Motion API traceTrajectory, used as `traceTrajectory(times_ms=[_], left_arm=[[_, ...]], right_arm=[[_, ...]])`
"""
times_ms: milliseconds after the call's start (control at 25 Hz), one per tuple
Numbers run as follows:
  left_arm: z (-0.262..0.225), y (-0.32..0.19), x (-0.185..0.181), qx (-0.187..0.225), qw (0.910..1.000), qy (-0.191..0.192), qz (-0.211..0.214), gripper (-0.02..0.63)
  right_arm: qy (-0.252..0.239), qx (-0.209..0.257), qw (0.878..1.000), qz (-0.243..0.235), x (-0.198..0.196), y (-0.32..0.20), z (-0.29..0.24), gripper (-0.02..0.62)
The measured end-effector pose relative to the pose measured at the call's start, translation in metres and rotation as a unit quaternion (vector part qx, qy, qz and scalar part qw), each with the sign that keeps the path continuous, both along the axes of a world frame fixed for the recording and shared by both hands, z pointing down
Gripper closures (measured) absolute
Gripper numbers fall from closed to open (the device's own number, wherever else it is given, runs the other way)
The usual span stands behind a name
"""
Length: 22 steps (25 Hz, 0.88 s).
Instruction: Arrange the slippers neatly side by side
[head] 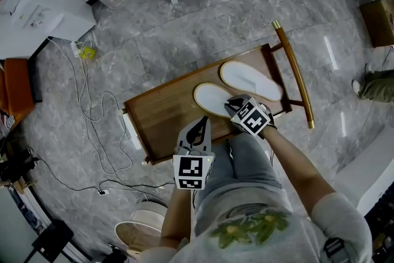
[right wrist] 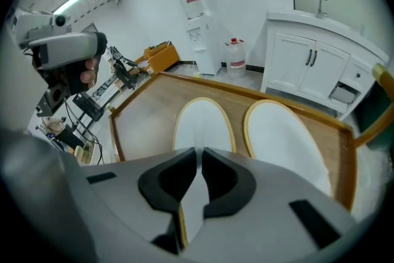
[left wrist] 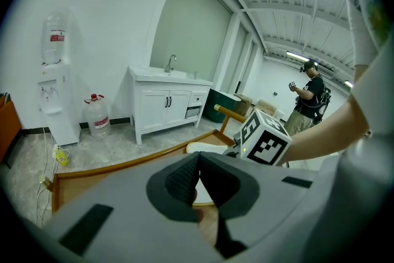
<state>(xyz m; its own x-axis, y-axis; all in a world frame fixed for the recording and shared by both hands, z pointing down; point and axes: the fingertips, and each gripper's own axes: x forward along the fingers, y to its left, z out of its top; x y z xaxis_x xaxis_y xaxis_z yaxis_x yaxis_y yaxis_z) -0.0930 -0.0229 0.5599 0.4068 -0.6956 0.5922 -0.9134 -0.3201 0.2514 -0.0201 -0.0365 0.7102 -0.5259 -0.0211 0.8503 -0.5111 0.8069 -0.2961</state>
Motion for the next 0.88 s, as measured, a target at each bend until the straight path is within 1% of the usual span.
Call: traceTrajectory(times_ms=[120,200,320,400,680,840,880], left_arm=[[0.000,-0.002,0.001,0.000,1.0000,0.002,0.001,0.591],[0.001,-0.002,0.002,-0.002,1.0000,0.002,0.002,0.590],[0.003,0.000,0.003,-0.004,1.0000,0.003,0.004,0.591],[0.005,0.001,0.003,-0.005,1.0000,0.004,0.004,0.591],[0.007,0.003,0.003,-0.007,1.0000,0.000,0.006,0.591],[0.006,0.004,0.003,-0.006,1.0000,-0.001,0.005,0.591],[0.006,0.004,0.003,-0.007,1.0000,-0.002,0.004,0.590]], right_arm=[[-0.009,-0.014,0.999,0.043,-0.001,-0.004,-0.003,0.563],[-0.014,-0.029,0.996,0.080,-0.001,-0.004,-0.003,0.563],[-0.024,-0.053,0.988,0.144,-0.001,-0.007,-0.006,0.563],[-0.033,-0.060,0.982,0.175,-0.002,-0.010,-0.009,0.563],[-0.073,-0.075,0.962,0.251,-0.011,-0.019,-0.021,0.563],[-0.072,-0.075,0.956,0.275,-0.013,-0.020,-0.017,0.563],[-0.070,-0.076,0.952,0.288,-0.012,-0.022,-0.014,0.563]])
